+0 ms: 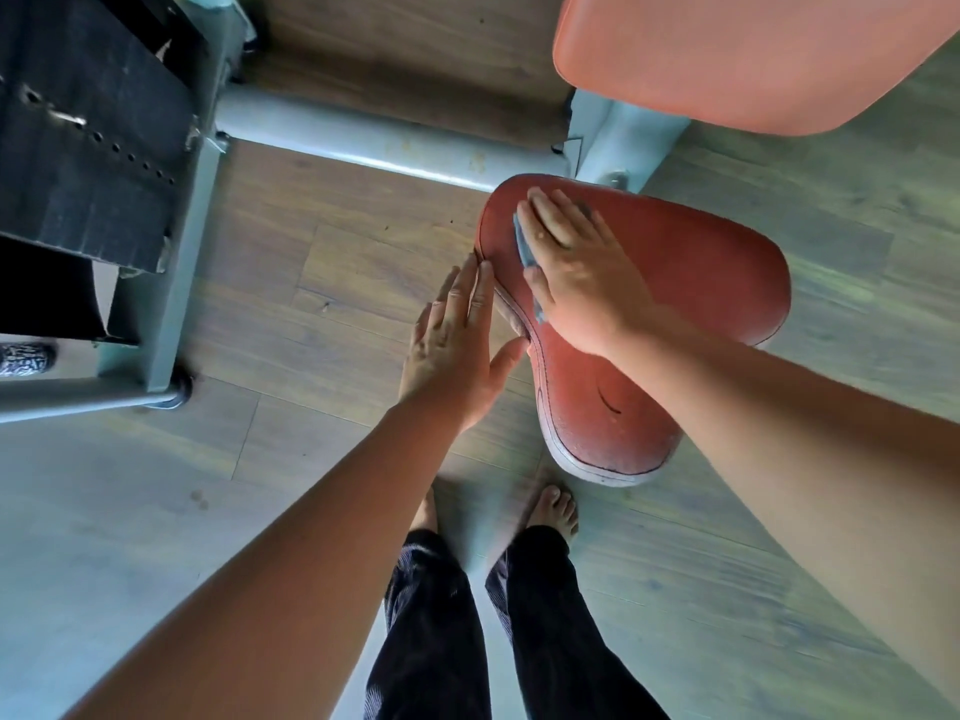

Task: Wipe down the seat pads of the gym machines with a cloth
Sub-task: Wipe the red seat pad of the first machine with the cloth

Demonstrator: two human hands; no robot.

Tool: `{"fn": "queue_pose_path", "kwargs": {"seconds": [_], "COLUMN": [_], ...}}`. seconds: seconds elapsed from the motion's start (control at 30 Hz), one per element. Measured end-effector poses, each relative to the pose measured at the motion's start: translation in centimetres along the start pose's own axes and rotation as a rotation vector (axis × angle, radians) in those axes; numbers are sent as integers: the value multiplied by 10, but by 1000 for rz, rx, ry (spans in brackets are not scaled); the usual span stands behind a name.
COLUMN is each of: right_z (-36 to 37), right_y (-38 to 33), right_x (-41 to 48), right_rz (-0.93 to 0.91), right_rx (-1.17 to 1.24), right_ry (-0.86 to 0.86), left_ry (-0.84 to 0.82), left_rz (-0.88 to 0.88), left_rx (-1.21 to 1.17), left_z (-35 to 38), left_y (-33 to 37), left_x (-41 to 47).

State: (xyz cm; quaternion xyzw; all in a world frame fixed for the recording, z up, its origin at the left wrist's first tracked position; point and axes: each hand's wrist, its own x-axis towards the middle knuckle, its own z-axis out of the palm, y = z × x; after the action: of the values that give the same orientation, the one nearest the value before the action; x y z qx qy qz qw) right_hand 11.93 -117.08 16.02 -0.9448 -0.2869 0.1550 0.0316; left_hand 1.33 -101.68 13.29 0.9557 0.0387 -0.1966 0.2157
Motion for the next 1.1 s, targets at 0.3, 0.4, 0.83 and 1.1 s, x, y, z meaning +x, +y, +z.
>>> {"fn": "queue_pose_path", "kwargs": {"seconds": [0.3, 0.4, 0.83, 1.1], "right_z": [13, 13, 20, 28], "right_y": [-43, -19, -2, -39], "right_x": [-136, -86, -104, -164], "right_rz": [-7, 87, 265, 205], "right_rx": [-10, -2, 69, 126], "right_ry": [-2, 33, 113, 138], "left_ry": [7, 5, 40, 70], "left_rz": [24, 42, 186, 248], "left_rx": [-1, 4, 56, 64], "left_z": [1, 1, -3, 1], "left_y": [2, 5, 15, 33], "left_x": [-11, -13, -18, -12]}}
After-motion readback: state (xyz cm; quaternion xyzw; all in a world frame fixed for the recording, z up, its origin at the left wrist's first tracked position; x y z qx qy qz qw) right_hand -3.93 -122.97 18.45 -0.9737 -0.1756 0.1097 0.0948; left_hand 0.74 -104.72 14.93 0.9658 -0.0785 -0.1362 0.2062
